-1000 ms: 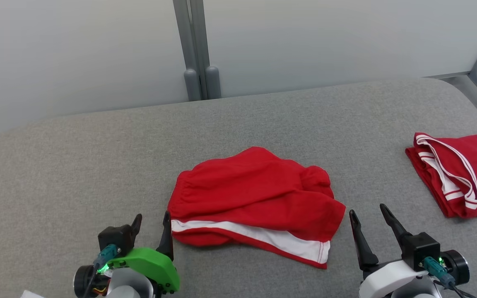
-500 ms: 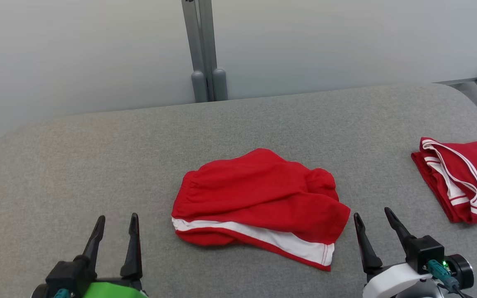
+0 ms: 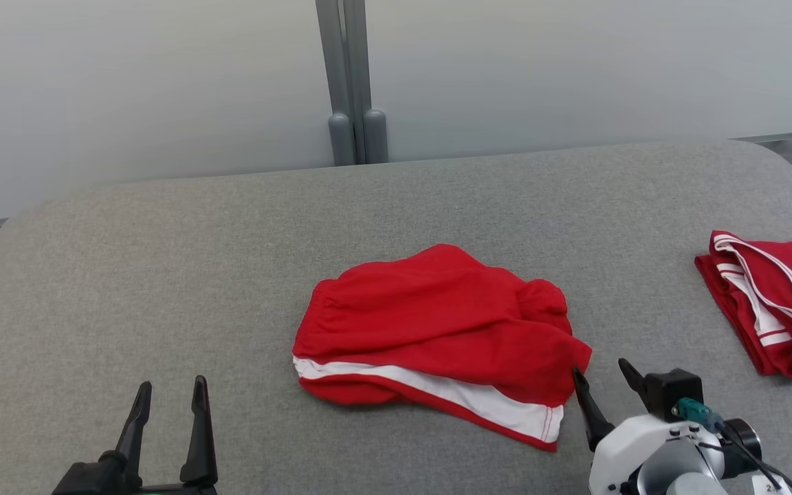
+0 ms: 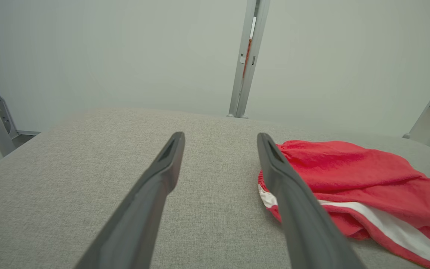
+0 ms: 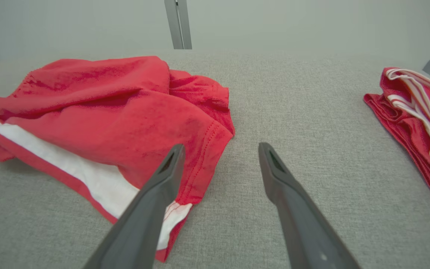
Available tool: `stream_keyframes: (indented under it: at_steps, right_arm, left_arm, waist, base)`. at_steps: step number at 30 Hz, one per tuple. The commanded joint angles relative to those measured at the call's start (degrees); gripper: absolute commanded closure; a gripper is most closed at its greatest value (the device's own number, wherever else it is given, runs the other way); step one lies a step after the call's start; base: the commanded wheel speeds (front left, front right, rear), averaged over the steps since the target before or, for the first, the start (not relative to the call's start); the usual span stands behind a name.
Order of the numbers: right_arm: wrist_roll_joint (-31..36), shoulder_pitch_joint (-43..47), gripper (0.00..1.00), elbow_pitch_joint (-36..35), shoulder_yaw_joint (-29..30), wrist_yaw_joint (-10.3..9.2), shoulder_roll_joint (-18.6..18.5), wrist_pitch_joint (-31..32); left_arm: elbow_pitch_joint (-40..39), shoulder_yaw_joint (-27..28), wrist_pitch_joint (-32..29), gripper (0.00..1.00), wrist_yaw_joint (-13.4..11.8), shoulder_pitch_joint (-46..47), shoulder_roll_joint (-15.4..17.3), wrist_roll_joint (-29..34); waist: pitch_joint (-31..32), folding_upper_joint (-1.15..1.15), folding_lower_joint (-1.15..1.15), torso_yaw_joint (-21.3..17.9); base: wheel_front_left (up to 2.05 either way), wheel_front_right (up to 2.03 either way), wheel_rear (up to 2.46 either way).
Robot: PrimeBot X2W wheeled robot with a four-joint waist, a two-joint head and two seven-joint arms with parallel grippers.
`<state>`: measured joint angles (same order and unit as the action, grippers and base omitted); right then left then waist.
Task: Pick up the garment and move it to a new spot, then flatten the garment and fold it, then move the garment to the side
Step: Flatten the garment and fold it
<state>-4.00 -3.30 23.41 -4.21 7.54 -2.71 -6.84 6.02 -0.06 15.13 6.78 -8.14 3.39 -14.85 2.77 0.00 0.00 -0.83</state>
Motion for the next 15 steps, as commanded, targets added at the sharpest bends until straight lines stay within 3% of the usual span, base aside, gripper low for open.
stream_keyframes:
  at_steps: [1,7,8,9,10,15]
  right_arm:
    - [-1.24,-1.74,0.0,1.47,-0.31,-0.11,-0.29,1.57]
    - [-3.46,-6.48,0.0,7.64,-0.87,-0.11,-0.24,5.52]
    - [-3.84,-6.87,0.09,8.51,-1.0,-0.11,-0.25,5.45]
    - [-4.06,-7.27,0.58,9.14,-0.99,-0.11,-0.27,5.26]
    - [-4.28,-7.79,0.97,9.74,-1.02,-0.11,-0.3,5.06]
    - [-4.82,-10.28,1.0,12.3,0.98,-0.11,-0.33,3.64]
  left_arm:
    - [0.21,0.05,-0.03,0.0,0.31,0.55,-0.04,0.34]
    - [0.7,-0.88,-0.03,0.0,0.61,1.28,-0.35,0.56]
    - [0.79,-1.06,-0.03,0.0,0.63,1.38,-0.37,0.57]
    - [0.84,-1.13,-0.03,0.0,0.66,1.42,-0.4,0.6]
    - [0.86,-1.23,-0.03,0.0,0.69,1.47,-0.41,0.61]
    - [0.75,-2.4,-0.03,0.0,0.73,1.64,-0.42,0.16]
  waist:
    - [-0.38,0.0,0.0,0.44]
    - [-1.06,0.0,0.0,2.16]
    - [-1.15,0.0,0.0,2.51]
    - [-1.2,0.0,0.0,2.73]
    - [-1.27,0.0,0.0,3.03]
    - [-1.65,0.0,0.0,4.17]
  base:
    - [0.0,0.0,0.0]
    - [0.0,0.0,0.0]
    - [0.0,0.0,0.0]
    - [0.0,0.0,0.0]
    - [0.0,0.0,0.0]
    - [0.0,0.0,0.0]
